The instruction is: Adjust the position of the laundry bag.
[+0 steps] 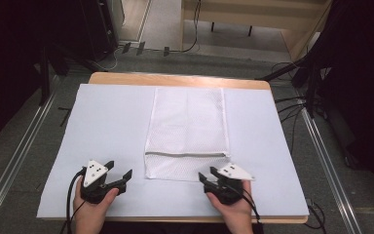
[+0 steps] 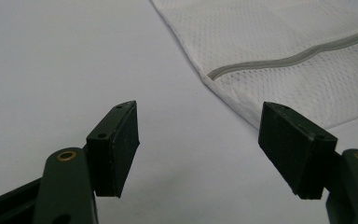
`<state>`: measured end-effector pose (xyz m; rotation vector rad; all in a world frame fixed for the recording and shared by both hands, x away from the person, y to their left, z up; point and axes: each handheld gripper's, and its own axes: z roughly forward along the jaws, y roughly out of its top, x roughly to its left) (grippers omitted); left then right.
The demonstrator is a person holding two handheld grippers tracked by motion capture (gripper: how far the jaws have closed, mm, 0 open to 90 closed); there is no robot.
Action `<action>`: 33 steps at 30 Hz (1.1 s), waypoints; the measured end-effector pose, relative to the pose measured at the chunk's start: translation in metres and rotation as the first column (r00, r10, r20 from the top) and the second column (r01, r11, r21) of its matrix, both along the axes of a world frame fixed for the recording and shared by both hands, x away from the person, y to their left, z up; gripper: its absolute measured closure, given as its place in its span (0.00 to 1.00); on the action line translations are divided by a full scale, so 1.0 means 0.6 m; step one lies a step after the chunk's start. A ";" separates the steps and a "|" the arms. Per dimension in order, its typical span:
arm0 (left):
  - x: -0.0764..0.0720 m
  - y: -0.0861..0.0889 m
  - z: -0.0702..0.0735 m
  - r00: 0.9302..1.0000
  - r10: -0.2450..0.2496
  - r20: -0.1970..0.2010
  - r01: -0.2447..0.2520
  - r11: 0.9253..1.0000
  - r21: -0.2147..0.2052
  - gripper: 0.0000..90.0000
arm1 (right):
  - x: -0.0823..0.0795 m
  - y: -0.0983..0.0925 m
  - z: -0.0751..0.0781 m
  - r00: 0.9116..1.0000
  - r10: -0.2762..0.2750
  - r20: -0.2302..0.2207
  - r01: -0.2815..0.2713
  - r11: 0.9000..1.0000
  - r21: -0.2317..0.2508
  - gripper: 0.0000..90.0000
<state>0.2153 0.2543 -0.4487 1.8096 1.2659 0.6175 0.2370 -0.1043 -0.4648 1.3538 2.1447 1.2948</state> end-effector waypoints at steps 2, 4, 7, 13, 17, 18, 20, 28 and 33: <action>-0.001 0.009 0.001 1.000 0.018 -0.001 -0.018 1.000 -0.012 0.33 | 0.005 0.045 -0.011 0.998 0.059 -0.003 -0.059 0.998 -0.035 0.55; -0.001 0.012 0.001 1.000 0.023 -0.004 -0.023 1.000 -0.012 0.33 | 0.007 0.057 -0.018 0.998 0.061 -0.013 -0.062 0.997 -0.056 0.54; -0.001 0.018 0.000 0.999 0.037 -0.013 -0.037 0.999 -0.015 0.34 | 0.017 0.080 -0.030 0.999 0.044 -0.020 -0.047 0.989 -0.140 0.58; -0.001 0.022 0.000 0.998 0.053 -0.018 -0.053 0.998 -0.019 0.35 | 0.009 0.090 -0.032 0.995 0.097 0.017 -0.092 0.978 -0.186 0.91; -0.001 0.019 0.000 0.999 0.050 -0.017 -0.050 0.999 -0.017 0.35 | 0.013 0.089 -0.031 0.993 0.115 -0.019 -0.116 0.982 -0.149 1.00; -0.003 0.019 0.001 0.999 0.045 -0.015 -0.045 0.999 -0.013 0.35 | 0.021 0.077 -0.031 0.990 0.129 -0.059 -0.134 0.987 -0.090 1.00; -0.003 0.019 0.001 0.999 0.047 -0.014 -0.047 0.999 -0.014 0.35 | 0.022 0.070 -0.031 0.987 0.141 -0.079 -0.146 0.988 -0.056 1.00; -0.002 0.025 0.001 0.999 0.049 -0.016 -0.050 0.998 -0.023 0.35 | -0.024 0.063 -0.029 0.975 0.208 -0.079 -0.214 0.974 -0.078 1.00; -0.003 0.023 0.002 0.999 0.042 -0.013 -0.043 0.999 -0.028 0.35 | -0.046 0.061 -0.027 0.970 0.229 -0.088 -0.236 0.967 -0.091 1.00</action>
